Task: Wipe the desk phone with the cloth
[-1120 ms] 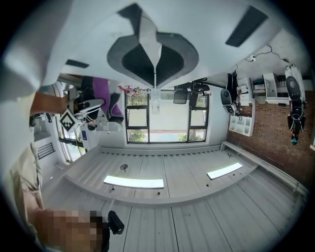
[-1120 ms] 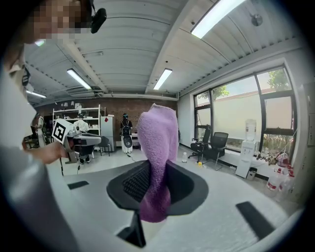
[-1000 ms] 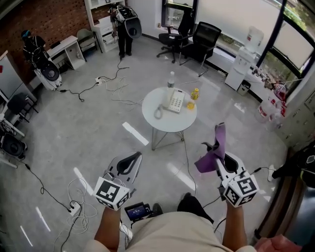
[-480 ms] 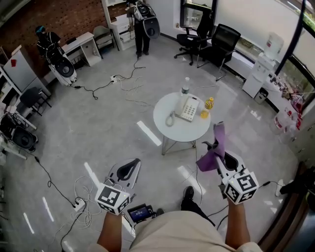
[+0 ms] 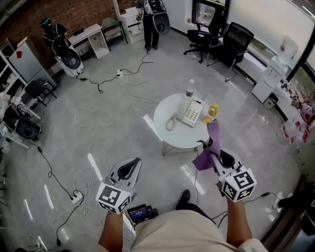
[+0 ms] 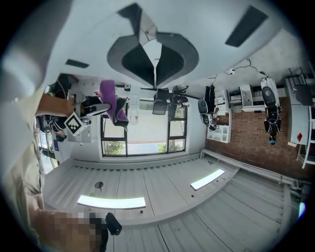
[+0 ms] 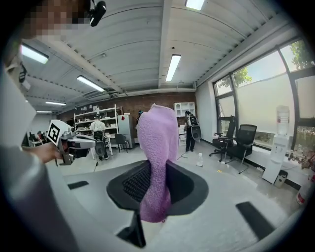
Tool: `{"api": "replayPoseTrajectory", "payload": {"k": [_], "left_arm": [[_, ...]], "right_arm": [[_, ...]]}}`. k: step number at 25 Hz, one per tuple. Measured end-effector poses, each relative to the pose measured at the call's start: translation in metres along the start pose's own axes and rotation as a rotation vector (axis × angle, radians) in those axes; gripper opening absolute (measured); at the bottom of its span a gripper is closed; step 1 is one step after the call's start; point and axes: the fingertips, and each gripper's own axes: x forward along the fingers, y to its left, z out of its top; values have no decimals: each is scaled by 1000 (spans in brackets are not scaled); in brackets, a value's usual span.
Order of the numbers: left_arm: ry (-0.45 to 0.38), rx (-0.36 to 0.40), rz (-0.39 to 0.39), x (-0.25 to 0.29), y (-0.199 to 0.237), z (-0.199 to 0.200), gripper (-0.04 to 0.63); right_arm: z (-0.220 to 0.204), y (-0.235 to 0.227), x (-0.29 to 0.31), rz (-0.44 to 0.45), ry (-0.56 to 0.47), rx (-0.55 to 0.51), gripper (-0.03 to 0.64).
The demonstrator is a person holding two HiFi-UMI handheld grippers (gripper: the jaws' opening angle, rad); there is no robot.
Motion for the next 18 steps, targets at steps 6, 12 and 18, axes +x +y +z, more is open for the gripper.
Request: {"api": "replayPoseTrajectory", "payload": {"k": [6,12,18], "left_arm": [[26,6,54,26,-3,3,12],[48,19,50,74,-23,10,12],[56,35,-2,120,-26,17,12]], "right_arm": [[-2,-35,16,45,-6,11,74],[-4,-81,21,66,-16,26,75],[-9,-115,34,39,-16,58,74]]}}
